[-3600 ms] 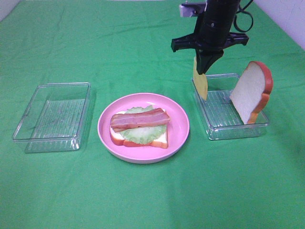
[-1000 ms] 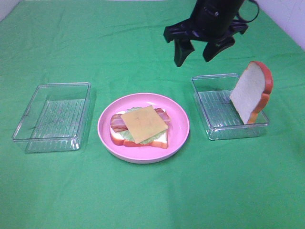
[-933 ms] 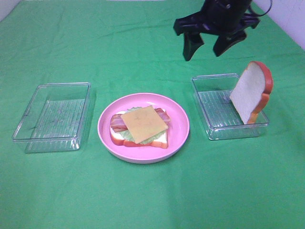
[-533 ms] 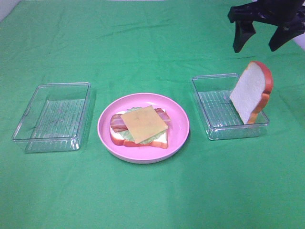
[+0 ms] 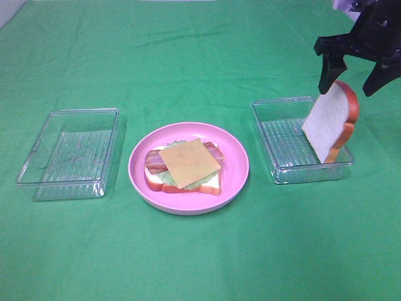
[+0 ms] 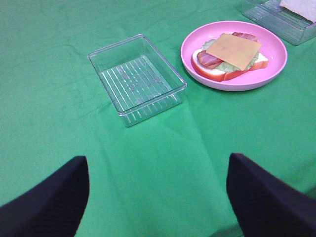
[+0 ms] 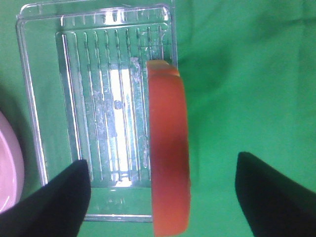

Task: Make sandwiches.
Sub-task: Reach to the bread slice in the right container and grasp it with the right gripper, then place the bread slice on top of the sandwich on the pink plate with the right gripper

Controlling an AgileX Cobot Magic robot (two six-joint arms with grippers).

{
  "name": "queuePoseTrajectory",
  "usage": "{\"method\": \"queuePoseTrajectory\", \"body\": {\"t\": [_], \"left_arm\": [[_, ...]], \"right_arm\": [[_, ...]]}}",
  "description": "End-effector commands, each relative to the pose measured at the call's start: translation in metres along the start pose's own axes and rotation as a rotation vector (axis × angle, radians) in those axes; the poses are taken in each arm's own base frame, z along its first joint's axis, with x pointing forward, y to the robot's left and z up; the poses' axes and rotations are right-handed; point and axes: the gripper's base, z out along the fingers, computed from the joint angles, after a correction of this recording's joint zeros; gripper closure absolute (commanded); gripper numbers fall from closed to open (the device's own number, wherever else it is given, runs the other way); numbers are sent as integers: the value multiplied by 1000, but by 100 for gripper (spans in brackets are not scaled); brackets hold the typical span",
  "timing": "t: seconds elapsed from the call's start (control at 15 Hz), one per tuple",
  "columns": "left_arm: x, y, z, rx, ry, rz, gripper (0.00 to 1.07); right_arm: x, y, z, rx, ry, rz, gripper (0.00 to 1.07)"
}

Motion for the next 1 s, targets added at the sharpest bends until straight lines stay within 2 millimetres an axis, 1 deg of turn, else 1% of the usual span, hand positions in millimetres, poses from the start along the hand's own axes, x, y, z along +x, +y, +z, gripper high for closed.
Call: {"method": "queuePoseTrajectory", "body": {"t": [0.07,0.13,0.2,0.33,0.4,0.47,0.53,0.67,0.8,0.87,0.93,1.0], "left_arm": [[1,0,-1,7,-5,-6,32],[1,0,-1,7,-5,-6,32],[1,0,-1,7,-5,-6,32],[1,0,-1,7,-5,-6,32],[1,0,-1,7,-5,-6,32],[1,0,-1,7,-5,-6,32],[1,0,-1,7,-5,-6,32],[1,0,-1,7,-5,-6,32],[1,0,-1,7,-5,-6,32],[1,0,-1,7,-5,-6,32],[1,0,-1,7,-5,-6,32],[1,0,-1,7,-5,-6,32]], "right_arm": [[-3,-4,22,14,45,-12,32],[-4,-6,34,14,70,-9,39],[-4,-6,37,14,76,-8,50],[-4,-6,37,14,77,-8,80],[-4,-6,36,14,79,-8,90],[-3,-6,36,14,84,-8,103],[-3,-6,35,13,88,-8,107],[-2,-4,23,11,62,-11,107],[2,0,-2,3,6,-16,107],[3,1,-10,-3,-11,-16,107],[9,10,-36,-65,-67,-16,107],[12,15,-45,-110,-82,-15,107]]}}
